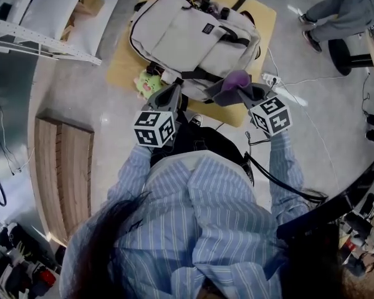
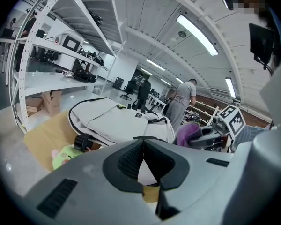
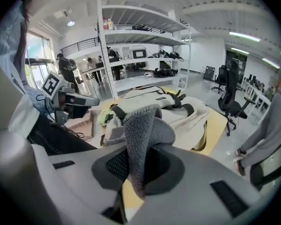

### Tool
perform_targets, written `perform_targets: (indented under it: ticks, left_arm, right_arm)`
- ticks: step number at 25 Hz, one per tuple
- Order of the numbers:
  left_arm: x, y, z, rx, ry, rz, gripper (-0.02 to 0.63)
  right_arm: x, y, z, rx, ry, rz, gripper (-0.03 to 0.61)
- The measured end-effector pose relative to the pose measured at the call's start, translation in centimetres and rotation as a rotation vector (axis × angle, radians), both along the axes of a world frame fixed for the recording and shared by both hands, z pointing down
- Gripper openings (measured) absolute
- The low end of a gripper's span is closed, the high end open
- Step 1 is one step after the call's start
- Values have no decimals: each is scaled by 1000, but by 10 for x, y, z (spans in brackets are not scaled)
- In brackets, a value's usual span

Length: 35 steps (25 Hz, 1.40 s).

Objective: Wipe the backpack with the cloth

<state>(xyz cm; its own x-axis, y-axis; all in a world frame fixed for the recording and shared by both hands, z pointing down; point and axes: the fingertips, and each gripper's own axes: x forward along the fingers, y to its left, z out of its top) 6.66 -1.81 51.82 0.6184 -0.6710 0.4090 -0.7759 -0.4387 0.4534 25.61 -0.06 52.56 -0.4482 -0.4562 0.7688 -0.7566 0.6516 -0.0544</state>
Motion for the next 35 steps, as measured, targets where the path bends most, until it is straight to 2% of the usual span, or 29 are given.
perform_targets:
  ticks: [5, 11, 21, 28, 35]
  left_arm:
    - [1, -5, -7, 11, -1, 7, 5]
    - [1, -7, -12, 17, -4, 8, 5]
    - [-7, -2, -11, 14, -6, -19, 5]
    - [-14, 9, -13, 14, -12, -46, 5]
    - [-29, 23, -14, -6, -38, -65, 5]
  right_arm:
    - [44, -54, -19, 91, 59, 77, 41]
    - [96, -114, -33, 143, 124, 171, 41]
    - [153, -190, -50, 182, 119, 368, 41]
    - [149, -190, -60, 206, 122, 371, 41]
    - [105, -132, -85, 285, -26, 339, 41]
